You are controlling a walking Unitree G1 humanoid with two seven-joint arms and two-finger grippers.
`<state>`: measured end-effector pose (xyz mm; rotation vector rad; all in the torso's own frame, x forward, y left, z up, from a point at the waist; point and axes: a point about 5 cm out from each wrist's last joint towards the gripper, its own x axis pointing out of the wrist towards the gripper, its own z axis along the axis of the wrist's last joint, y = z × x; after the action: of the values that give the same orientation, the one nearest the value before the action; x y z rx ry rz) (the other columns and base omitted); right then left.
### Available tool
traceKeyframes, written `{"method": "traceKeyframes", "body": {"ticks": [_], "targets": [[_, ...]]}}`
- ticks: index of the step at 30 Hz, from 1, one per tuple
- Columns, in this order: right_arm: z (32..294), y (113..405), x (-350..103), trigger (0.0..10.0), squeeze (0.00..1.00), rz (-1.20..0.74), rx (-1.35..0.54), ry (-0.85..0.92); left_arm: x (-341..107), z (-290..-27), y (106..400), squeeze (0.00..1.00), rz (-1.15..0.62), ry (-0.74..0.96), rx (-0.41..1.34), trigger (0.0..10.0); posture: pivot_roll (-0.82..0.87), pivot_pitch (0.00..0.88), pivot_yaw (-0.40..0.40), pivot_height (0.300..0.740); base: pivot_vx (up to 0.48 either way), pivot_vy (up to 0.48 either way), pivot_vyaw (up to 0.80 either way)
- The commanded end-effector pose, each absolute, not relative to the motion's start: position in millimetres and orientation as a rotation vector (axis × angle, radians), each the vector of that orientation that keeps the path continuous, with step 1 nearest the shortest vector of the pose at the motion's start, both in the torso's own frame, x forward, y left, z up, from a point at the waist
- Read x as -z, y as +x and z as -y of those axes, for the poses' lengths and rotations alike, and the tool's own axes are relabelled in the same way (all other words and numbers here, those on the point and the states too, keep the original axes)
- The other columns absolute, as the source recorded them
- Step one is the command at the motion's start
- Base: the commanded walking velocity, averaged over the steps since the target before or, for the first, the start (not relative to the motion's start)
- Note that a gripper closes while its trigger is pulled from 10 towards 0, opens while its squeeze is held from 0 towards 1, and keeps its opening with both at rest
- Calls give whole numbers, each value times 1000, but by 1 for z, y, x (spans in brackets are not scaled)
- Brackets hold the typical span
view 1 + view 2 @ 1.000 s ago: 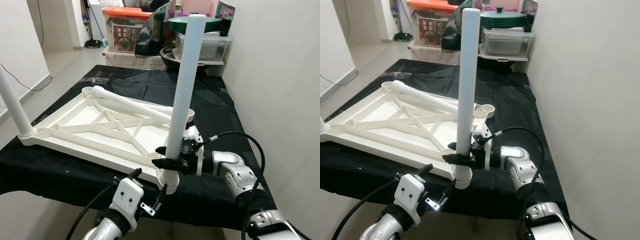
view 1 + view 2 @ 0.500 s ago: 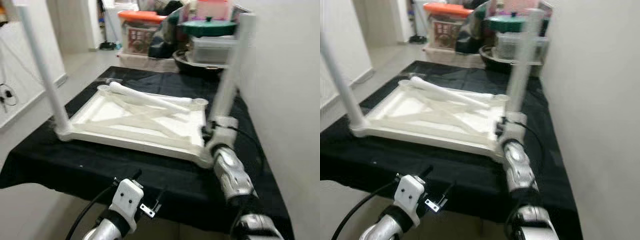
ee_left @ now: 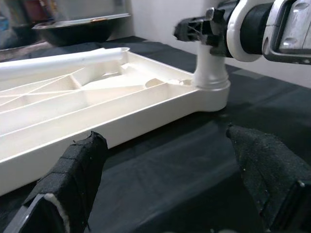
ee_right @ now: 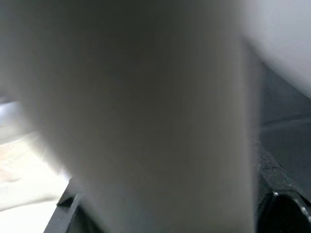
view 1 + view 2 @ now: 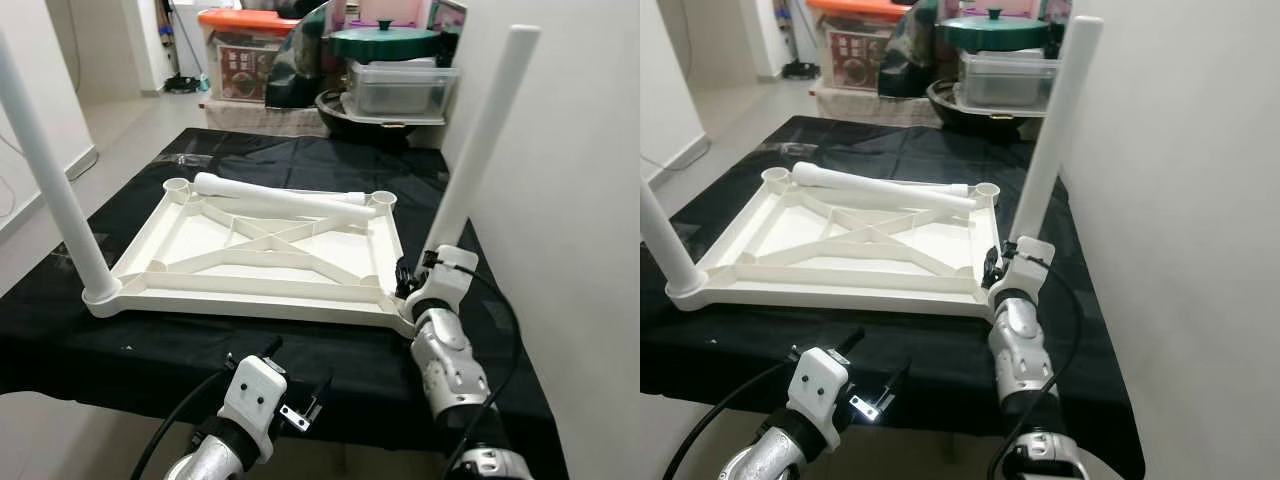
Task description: Building children table
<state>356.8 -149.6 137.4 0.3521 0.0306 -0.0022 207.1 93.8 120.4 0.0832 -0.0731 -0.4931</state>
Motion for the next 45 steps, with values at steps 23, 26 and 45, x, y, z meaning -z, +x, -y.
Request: {"method": "traceKeyframes", "body": {"ticks": [23,26,45], "targets": [[116,315,-151,0,0,-183,-1389,214,-117,-93,205,0,56,78,505,10000,123,0,-76,740,0,0,0],[111,327,-147,0,0,-172,-1268,161,-117,-92,205,0,55,78,505,10000,124,0,-79,740,0,0,0],[188,343,-126,0,0,-164,387,145,-116,-92,206,0,48,77,511,10000,106,0,-70,740,0,0,0]]}}
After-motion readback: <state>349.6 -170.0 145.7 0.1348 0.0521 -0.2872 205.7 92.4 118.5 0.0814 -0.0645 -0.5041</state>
